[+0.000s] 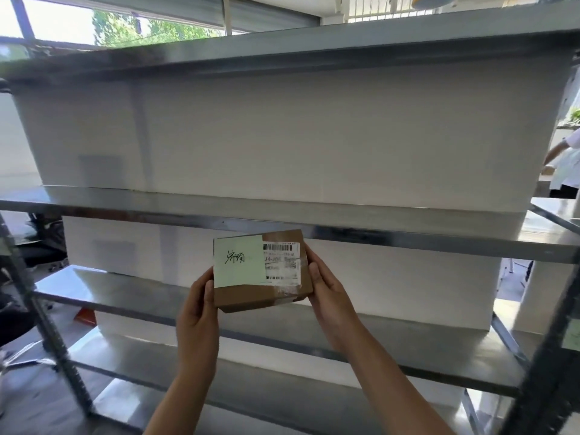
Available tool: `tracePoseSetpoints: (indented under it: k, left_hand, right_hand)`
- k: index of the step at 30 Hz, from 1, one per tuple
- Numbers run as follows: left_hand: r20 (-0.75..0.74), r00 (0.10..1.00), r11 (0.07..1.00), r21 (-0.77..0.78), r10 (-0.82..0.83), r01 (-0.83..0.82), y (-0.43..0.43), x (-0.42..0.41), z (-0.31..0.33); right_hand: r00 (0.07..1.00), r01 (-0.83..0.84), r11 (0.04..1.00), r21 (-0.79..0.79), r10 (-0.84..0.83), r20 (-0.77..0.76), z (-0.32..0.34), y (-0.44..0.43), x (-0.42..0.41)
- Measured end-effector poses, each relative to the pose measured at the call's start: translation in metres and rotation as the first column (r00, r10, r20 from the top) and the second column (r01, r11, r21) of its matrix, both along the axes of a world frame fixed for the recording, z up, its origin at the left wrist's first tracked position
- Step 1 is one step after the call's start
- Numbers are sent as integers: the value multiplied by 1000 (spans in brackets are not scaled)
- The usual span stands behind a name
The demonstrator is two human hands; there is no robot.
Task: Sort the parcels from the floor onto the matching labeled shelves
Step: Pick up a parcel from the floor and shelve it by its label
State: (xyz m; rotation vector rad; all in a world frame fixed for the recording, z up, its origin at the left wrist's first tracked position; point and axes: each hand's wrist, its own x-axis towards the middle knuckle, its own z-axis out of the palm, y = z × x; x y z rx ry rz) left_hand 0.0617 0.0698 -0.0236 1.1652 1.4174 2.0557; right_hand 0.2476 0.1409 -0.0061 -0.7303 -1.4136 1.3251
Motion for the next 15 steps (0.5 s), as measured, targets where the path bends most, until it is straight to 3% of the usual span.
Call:
tracePoseSetpoints:
  k: [7, 15]
  left_hand:
    - [39, 983, 983, -23, 182, -181, -12, -63, -6]
    - [86, 958, 962, -9, 272, -272, -22, -150, -7]
  right_hand:
    - [987, -154, 987, 35, 153, 44, 0, 10, -73]
    - [958, -288, 957, 43, 288, 14, 1, 25, -173]
